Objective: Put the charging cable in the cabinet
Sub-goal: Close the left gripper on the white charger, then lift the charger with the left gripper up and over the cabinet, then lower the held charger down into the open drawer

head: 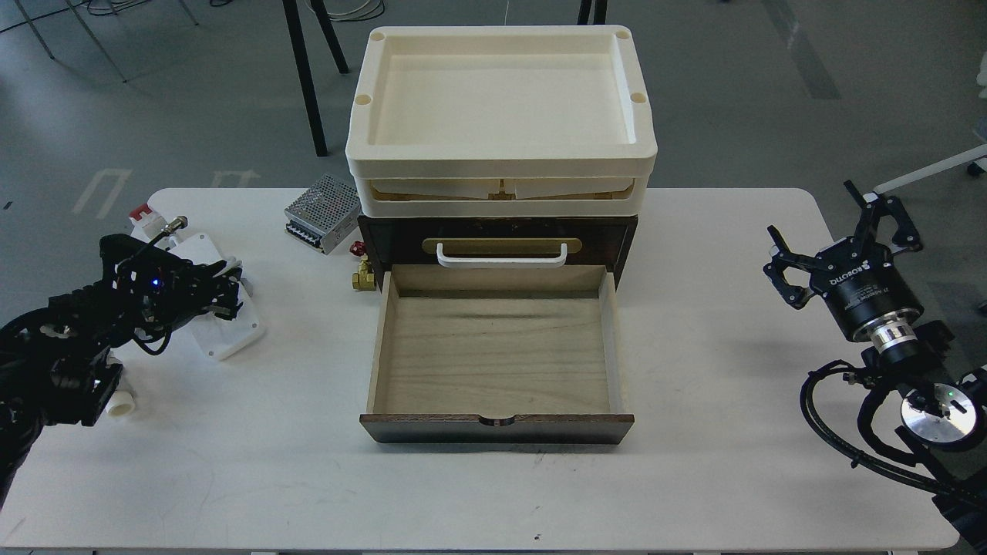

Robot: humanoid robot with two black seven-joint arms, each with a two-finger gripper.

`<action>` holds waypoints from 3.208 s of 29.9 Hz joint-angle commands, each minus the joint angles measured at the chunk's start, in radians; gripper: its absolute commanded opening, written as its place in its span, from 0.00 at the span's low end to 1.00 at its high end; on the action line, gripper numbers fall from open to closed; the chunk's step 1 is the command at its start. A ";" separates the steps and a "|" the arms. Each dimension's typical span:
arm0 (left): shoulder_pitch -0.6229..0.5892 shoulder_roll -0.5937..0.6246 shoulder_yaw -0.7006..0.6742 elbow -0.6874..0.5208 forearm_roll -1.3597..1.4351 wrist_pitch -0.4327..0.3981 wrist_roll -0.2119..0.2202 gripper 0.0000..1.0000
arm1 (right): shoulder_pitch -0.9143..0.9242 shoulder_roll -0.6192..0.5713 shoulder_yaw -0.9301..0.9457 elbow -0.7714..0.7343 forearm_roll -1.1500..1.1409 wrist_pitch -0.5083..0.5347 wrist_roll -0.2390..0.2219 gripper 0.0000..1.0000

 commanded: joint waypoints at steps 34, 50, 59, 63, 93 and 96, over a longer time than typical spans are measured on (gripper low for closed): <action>-0.336 0.292 -0.146 0.024 -0.898 -0.516 0.000 0.03 | 0.000 0.001 -0.001 0.001 0.000 0.000 0.000 0.99; -0.661 0.292 -0.240 -0.014 -0.898 -0.729 0.000 0.03 | 0.000 0.011 -0.001 0.001 -0.001 -0.002 0.000 0.99; -0.834 0.317 -0.234 -0.305 -0.835 -0.729 0.000 0.05 | 0.000 0.012 -0.001 0.001 -0.001 -0.002 0.000 0.99; -0.907 0.404 -0.244 -0.585 -0.723 -0.729 0.000 0.05 | 0.000 0.012 -0.001 -0.001 -0.001 0.000 0.000 0.99; -0.701 0.519 -0.249 -1.482 -0.318 -0.530 0.000 0.04 | 0.000 0.011 0.001 -0.001 0.000 0.000 0.000 0.99; -0.643 0.504 -0.247 -1.485 -0.305 -0.513 0.000 0.04 | 0.000 0.012 0.001 -0.001 -0.001 0.000 0.000 0.99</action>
